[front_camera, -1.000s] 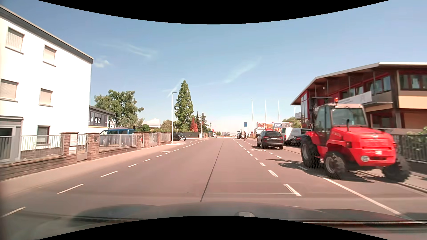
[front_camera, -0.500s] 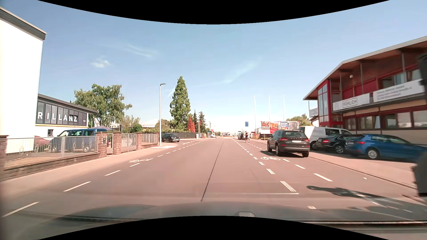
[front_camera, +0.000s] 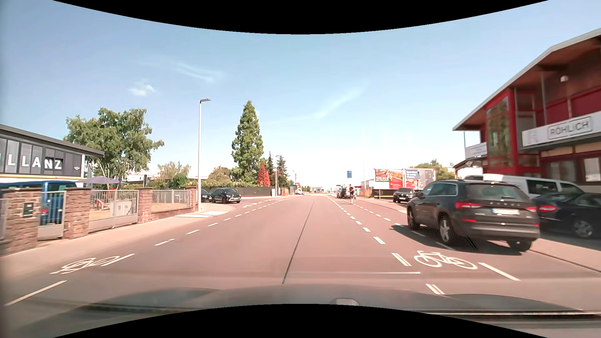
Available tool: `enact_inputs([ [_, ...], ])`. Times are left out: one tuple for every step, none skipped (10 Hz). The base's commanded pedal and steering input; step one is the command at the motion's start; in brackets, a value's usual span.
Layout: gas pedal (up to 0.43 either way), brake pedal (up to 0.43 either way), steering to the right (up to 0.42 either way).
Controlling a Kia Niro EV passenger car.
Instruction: Follow the waypoints while adhering to traffic rules and regulations
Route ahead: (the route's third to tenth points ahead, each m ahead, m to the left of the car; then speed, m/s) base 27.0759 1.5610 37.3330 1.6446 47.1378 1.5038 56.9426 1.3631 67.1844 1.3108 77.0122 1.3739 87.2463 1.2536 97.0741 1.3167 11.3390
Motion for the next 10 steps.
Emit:
enact_inputs([
  [0.059, 0.0, -0.005],
  [0.059, 0.0, -0.006],
  [0.059, 0.0, -0.006],
  [0.059, 0.0, -0.006],
  [0.059, 0.0, -0.006],
  [0.059, 0.0, -0.005],
  [0.059, 0.0, -0.005],
  [0.059, 0.0, -0.005],
  [0.059, 0.0, -0.005],
  [0.059, 0.0, -0.004],
])
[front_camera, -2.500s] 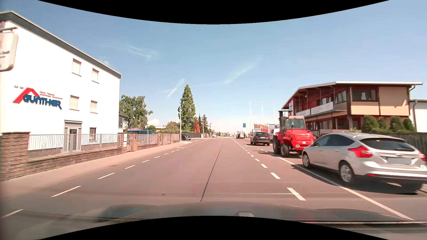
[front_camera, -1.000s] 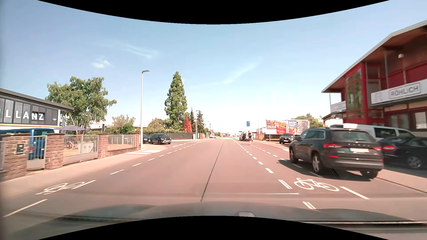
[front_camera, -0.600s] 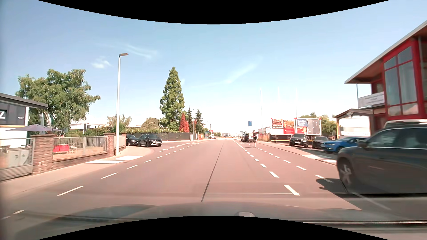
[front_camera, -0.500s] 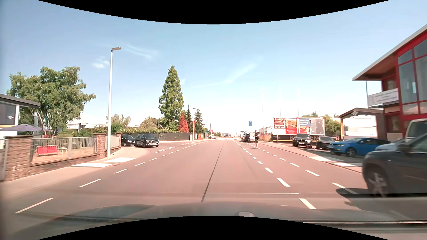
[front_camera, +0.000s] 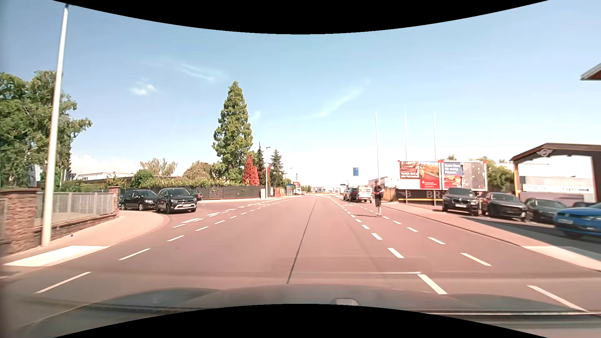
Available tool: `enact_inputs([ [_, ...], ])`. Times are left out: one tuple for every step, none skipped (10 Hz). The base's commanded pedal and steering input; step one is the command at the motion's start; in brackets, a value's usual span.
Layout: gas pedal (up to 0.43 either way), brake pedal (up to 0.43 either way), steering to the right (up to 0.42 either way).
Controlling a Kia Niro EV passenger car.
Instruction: Follow the waypoints while adhering to traffic rules and regulations
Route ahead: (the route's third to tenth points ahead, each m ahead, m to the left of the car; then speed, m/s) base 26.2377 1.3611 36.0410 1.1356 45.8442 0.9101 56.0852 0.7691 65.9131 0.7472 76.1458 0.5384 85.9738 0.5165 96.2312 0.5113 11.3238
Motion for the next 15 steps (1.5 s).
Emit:
enact_inputs([
  [0.059, 0.0, -0.004],
  [0.067, 0.0, -0.004],
  [0.067, 0.0, -0.004],
  [0.067, 0.0, -0.003],
  [0.067, 0.0, -0.002],
  [0.067, 0.0, -0.001],
  [0.067, 0.0, 0.0],
  [0.067, 0.0, 0.0],
  [0.067, 0.0, 0.0],
  [0.067, 0.0, 0.0],
  [0.067, 0.0, 0.0],
  [0.067, 0.0, 0.0],
  [0.067, 0.0, 0.0],
  [0.067, 0.0, 0.0],
  [0.067, 0.0, -0.001],
])
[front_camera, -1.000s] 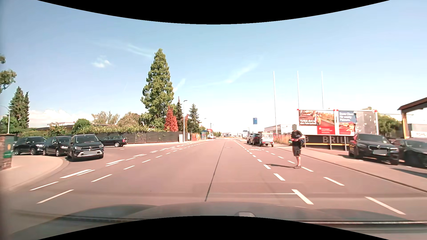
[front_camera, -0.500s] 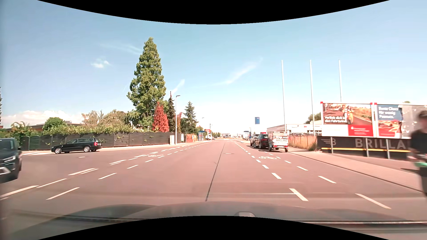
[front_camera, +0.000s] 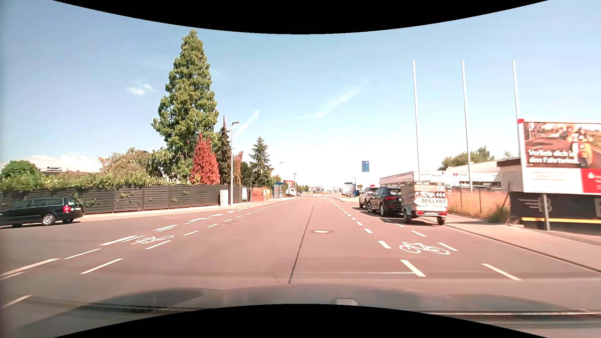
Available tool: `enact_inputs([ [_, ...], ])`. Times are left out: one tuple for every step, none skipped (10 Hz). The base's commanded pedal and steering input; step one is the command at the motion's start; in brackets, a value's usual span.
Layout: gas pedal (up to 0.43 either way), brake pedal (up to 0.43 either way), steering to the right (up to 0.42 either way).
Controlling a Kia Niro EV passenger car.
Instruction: Follow the waypoints while adhering to traffic rules and regulations
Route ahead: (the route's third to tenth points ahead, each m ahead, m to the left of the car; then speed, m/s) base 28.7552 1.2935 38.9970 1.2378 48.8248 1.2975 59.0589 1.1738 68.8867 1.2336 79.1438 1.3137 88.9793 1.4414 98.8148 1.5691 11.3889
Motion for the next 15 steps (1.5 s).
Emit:
enact_inputs([
  [0.067, 0.0, -0.001],
  [0.067, 0.0, -0.001],
  [0.067, 0.0, -0.001],
  [0.067, 0.0, -0.001],
  [0.067, 0.0, -0.002],
  [0.067, 0.0, -0.002],
  [0.067, 0.0, -0.002],
  [0.079, 0.0, -0.004],
  [0.079, 0.0, -0.005],
  [0.079, 0.0, -0.005],
  [0.079, 0.0, -0.005],
  [0.079, 0.0, -0.005],
  [0.079, 0.0, -0.005],
  [0.079, 0.0, -0.005],
  [0.079, 0.0, -0.005],
])
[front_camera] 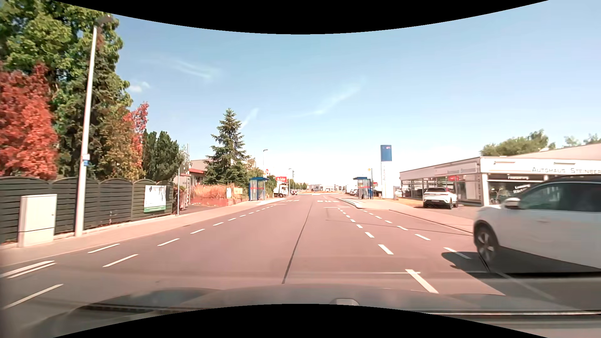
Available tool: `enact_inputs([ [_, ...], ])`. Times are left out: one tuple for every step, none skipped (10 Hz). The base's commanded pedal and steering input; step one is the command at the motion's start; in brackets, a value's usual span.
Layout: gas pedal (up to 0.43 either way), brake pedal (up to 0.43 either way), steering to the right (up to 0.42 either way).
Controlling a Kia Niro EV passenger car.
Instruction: Follow the waypoints while adhering to traffic rules and regulations
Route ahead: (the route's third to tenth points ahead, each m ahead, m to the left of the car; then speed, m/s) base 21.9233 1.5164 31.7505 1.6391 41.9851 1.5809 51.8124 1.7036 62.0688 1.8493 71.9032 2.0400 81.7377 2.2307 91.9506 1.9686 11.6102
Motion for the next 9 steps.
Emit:
enact_inputs([
  [0.079, 0.0, -0.004],
  [0.079, 0.0, -0.005],
  [0.079, 0.0, -0.004],
  [0.079, 0.0, -0.004],
  [0.079, 0.0, -0.005],
  [0.079, 0.0, -0.005],
  [0.079, 0.0, -0.004],
  [0.079, 0.0, -0.004],
  [0.079, 0.0, -0.004],
])
